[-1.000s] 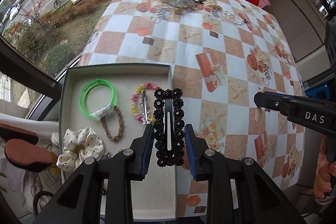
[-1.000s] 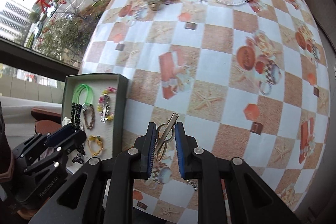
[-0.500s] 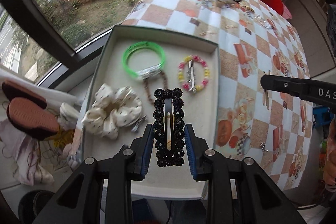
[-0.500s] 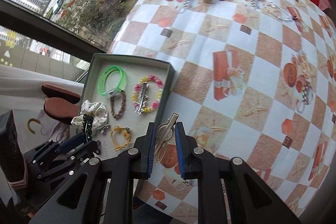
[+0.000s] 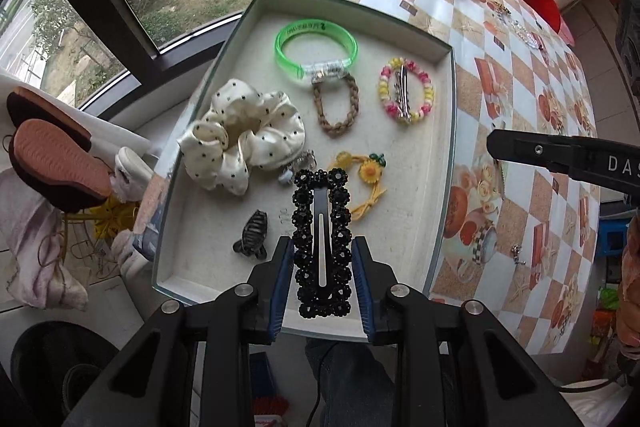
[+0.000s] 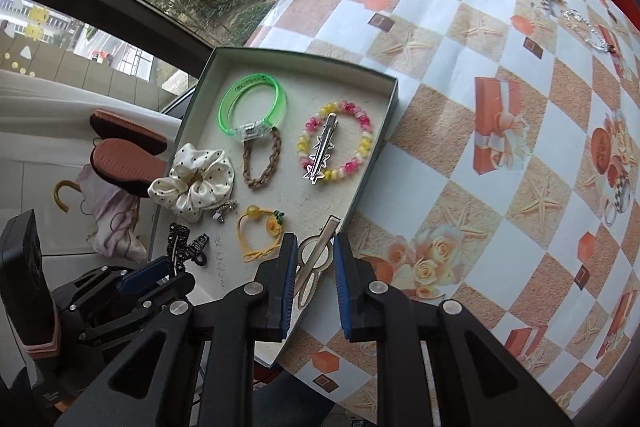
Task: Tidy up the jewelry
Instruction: 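Carry the black beaded clip and tan clip into the white tray, then open the right tool beside the beaded bracelet while the left tool releases the black beaded clip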
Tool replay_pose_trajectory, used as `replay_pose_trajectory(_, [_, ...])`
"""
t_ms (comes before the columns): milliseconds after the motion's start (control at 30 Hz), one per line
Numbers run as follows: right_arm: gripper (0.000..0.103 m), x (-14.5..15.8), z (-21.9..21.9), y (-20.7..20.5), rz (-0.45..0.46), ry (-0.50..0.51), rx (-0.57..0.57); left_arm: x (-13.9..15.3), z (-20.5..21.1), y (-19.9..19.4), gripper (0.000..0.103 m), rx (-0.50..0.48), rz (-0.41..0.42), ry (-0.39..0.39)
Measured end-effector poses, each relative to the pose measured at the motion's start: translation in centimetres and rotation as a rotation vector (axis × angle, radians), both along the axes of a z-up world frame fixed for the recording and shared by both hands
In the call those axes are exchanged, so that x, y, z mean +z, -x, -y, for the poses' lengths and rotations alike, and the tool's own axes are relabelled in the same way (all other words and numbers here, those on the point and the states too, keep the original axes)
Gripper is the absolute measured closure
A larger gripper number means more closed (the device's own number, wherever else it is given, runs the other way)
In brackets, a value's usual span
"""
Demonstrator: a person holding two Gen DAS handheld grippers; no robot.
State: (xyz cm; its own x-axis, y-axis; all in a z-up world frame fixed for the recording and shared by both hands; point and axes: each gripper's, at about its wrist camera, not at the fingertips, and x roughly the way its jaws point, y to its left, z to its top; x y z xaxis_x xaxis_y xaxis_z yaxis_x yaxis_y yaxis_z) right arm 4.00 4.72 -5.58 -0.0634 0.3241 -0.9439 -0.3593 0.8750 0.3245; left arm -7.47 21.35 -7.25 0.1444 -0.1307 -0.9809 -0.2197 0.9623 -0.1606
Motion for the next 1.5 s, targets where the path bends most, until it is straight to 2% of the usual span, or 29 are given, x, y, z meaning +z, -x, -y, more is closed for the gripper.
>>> replay_pose_trajectory(300, [0.083,-1.0,-1.0,0.5,-0.021,0.016,0.036,-1.9,0.8,0.3,0.070,-0.002,-0.042,0.005])
replay_pose_trajectory(933, [0.083,-2.6,-2.7,-0.8,-0.049,0.033,0.055,-3.9,0.5,-0.6,0.070,0.012,-0.067,-0.010])
replay_pose_trajectory(1500, [0.083,-7.1,-5.1,-2.3,-0.110,0.067,0.047,-5.9,0.7,-1.7,0.069,0.006,-0.086,-0.057])
